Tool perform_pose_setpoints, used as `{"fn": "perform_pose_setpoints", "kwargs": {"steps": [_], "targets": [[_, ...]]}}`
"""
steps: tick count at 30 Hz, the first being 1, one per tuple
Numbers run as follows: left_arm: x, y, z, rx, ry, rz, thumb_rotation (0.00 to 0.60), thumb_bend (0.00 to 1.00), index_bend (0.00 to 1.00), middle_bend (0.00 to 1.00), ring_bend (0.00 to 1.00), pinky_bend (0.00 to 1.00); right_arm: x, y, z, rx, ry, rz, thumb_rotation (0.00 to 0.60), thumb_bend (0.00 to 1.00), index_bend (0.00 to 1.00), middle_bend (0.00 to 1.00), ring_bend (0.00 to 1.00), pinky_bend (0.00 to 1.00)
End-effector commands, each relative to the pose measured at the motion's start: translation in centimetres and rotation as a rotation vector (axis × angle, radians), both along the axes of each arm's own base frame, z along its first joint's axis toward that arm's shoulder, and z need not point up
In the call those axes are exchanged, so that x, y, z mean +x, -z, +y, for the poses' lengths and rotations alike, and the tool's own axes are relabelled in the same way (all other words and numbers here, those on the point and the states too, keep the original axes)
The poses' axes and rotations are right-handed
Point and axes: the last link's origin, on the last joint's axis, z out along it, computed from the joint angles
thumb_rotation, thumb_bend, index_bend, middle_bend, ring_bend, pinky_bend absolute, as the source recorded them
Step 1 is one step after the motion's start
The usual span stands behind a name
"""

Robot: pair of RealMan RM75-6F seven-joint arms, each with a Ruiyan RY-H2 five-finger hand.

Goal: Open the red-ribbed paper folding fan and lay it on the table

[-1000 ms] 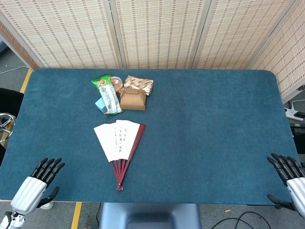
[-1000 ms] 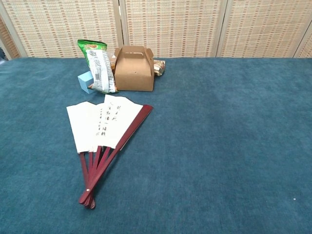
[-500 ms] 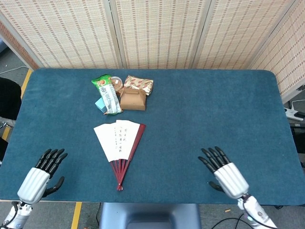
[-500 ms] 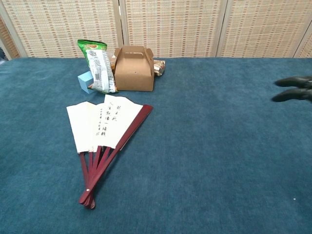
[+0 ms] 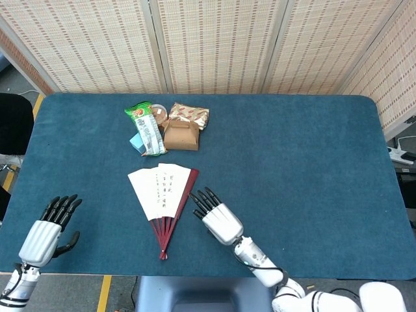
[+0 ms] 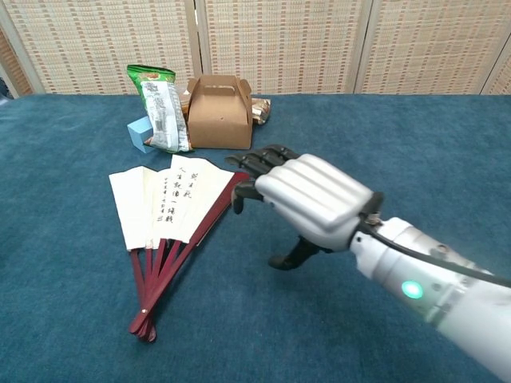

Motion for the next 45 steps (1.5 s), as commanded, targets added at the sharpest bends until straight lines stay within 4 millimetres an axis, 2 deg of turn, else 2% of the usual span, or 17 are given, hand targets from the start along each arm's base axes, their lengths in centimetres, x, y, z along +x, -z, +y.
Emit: {"fn": "perform_pose_setpoints", "kwargs": {"steps": [1,11,17,26,30,36,41,45], "targets": [[-0.2,-0.3,0.3,0.005,-0.016,-0.002,0.600,0.45,0.00,0.00,0.00,0.00,1.9,2.4,-1.7,-0.006,0.004,0.025,0.600,0.10,0.37,0.00,0.00,0.00],[-1.0,-1.1,0.6,0.014,-0.060,0.006,0.600,0.45,0.00,0.00,0.00,0.00,2.9,5.3,-4.3,0.007,0.104,-0.030,0.600,0.13,0.42,0.00,0.00,0.00],[-1.3,-1.2,0.7,0.021,-0.074,0.023,0.600,0.44,0.00,0.00,0.00,0.00,4.2,7.0,-5.6,0.040,0.151,-0.040,0.600,0.15,0.43,0.00,0.00,0.00],[-1.7,-1.6,0.7,0.035,-0.092,0.041,0.600,0.45,0.00,0.00,0.00,0.00,5.9,7.4,-6.4,0.083,0.160,-0.076,0.600,0.19,0.44,0.00,0.00,0.00],[-2.0,-1.4,1.6,0.038,-0.101,0.047,0.600,0.45,0.00,0.00,0.00,0.00,6.6,7.4,-6.5,0.087,0.161,-0.092,0.600,0.20,0.47,0.00,0.00,0.00],[-2.1,-1.6,1.7,0.047,-0.099,0.051,0.600,0.45,0.00,0.00,0.00,0.00,6.8,7.9,-6.4,0.101,0.153,-0.059,0.600,0.21,0.48,0.00,0.00,0.00],[-2.2,-1.7,1.6,0.064,-0.093,0.056,0.600,0.45,0.00,0.00,0.00,0.00,7.2,8.3,-6.3,0.113,0.147,-0.029,0.600,0.24,0.45,0.00,0.00,0.00],[-2.2,-1.7,1.7,0.067,-0.093,0.055,0.600,0.45,0.00,0.00,0.00,0.00,7.6,8.4,-6.4,0.101,0.139,-0.007,0.600,0.35,0.46,0.00,0.00,0.00]]}}
